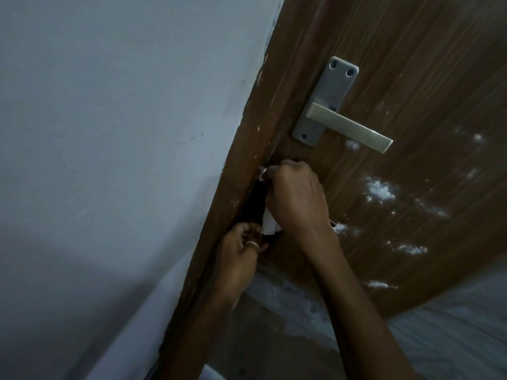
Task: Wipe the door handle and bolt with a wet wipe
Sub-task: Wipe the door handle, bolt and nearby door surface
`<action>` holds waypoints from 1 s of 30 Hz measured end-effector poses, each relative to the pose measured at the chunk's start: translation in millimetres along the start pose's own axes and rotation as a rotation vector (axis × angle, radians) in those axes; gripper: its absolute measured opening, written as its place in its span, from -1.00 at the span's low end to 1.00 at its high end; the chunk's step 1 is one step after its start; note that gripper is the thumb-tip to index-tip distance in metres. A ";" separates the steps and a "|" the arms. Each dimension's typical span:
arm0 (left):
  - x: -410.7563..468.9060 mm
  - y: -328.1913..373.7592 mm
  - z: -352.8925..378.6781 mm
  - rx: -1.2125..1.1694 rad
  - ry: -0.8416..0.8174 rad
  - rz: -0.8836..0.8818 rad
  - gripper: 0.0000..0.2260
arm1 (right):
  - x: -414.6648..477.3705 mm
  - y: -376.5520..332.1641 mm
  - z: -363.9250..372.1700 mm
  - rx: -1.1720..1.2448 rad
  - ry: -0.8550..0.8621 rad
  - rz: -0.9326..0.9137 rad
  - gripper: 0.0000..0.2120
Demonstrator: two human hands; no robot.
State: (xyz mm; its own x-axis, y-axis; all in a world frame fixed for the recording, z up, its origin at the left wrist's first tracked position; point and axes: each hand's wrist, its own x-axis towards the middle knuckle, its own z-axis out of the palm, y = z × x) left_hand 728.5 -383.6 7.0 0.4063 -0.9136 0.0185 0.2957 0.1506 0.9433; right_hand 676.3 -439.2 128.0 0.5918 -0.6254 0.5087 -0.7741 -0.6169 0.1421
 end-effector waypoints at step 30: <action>-13.3 13.2 -9.9 -0.015 0.012 0.002 -0.87 | -73.6 28.5 -58.5 0.366 0.251 0.215 -0.69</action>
State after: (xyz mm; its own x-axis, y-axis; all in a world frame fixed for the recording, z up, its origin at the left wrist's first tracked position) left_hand 735.5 -365.6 15.9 0.4166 -0.9089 0.0161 0.3084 0.1579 0.9381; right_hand 597.6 -382.8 144.3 0.3203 -0.6499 0.6892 -0.7163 -0.6423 -0.2728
